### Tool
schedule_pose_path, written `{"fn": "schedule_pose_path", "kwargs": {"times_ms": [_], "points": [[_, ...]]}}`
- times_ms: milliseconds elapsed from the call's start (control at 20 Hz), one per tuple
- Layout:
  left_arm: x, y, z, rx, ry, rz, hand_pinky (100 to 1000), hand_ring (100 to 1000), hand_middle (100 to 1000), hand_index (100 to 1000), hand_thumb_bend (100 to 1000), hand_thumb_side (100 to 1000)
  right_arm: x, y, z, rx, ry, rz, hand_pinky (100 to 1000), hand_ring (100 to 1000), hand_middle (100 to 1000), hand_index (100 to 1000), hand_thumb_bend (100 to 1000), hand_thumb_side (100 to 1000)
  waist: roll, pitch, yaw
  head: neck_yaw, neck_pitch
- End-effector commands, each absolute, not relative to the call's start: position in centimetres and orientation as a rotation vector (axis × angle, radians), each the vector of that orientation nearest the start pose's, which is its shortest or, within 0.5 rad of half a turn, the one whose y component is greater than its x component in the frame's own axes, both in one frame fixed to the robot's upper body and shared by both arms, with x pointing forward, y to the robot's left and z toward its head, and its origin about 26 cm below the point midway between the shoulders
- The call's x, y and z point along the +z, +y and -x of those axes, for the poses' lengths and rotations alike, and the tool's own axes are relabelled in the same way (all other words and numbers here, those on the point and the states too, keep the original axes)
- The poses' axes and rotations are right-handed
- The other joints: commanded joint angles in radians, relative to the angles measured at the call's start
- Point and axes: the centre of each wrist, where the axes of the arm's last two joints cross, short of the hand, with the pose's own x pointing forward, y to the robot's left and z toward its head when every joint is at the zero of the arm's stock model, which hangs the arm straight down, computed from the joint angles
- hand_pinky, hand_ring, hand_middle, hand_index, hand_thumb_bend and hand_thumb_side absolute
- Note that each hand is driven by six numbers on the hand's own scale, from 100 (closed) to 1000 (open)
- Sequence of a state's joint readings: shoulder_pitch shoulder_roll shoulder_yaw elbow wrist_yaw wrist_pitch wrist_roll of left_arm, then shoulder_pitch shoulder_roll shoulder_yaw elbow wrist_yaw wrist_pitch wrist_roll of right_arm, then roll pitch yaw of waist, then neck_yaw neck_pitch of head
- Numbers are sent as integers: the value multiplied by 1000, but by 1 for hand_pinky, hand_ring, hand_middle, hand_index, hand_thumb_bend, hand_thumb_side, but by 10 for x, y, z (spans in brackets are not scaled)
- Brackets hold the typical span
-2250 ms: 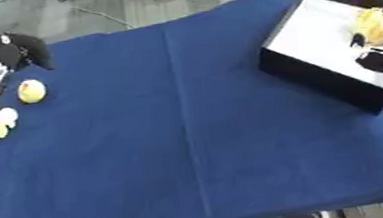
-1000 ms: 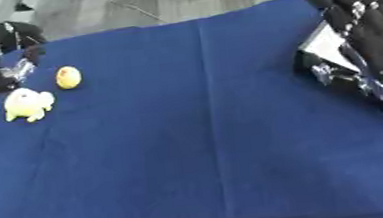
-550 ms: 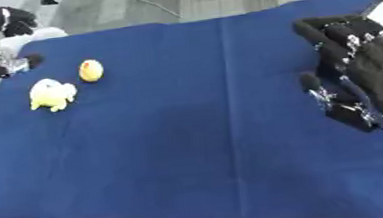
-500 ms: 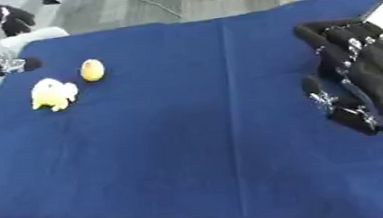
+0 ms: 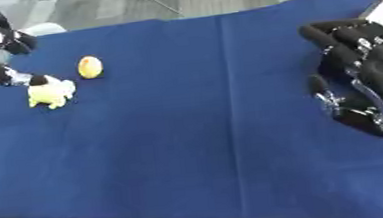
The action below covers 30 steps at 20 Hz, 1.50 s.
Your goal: Pick up the objects with one hand, pass them to the other hand, and then place them into the box on the other side of the table.
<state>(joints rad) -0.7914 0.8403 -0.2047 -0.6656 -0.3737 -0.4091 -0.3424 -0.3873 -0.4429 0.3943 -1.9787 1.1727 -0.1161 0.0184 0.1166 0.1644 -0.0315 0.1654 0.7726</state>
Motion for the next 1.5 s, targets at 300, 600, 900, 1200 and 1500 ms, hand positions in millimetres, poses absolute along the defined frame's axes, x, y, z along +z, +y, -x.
{"fn": "schedule_pose_path", "kwargs": {"times_ms": [300,600,900,1200,1500], "points": [[161,502,-411,-1130,-1192,-910,804,737,725,832,788,521,192,-179,-291,-1686,2536,-1378,815,851,859,995,100,100,-9,-1,-2,4,-3],[158,494,-415,-1119,-1175,-1035,801,737,724,828,818,518,191,-179,-290,-1680,2558,-1367,811,852,857,995,100,100,-14,4,-2,5,-3],[149,487,-418,-1149,-1150,-1144,805,738,723,828,850,523,191,-179,-290,-1678,2570,-1363,809,852,856,996,100,100,-16,7,-2,7,-3],[139,483,-419,-1188,-1133,-1248,806,739,723,827,860,522,191,-180,-290,-1679,2576,-1361,808,852,856,996,100,100,-19,10,-2,8,-3],[126,484,-418,-1224,-1107,-1345,806,736,721,825,855,512,190,-180,-290,-1682,2578,-1363,808,851,855,995,100,100,-21,10,-1,10,-3]]}}
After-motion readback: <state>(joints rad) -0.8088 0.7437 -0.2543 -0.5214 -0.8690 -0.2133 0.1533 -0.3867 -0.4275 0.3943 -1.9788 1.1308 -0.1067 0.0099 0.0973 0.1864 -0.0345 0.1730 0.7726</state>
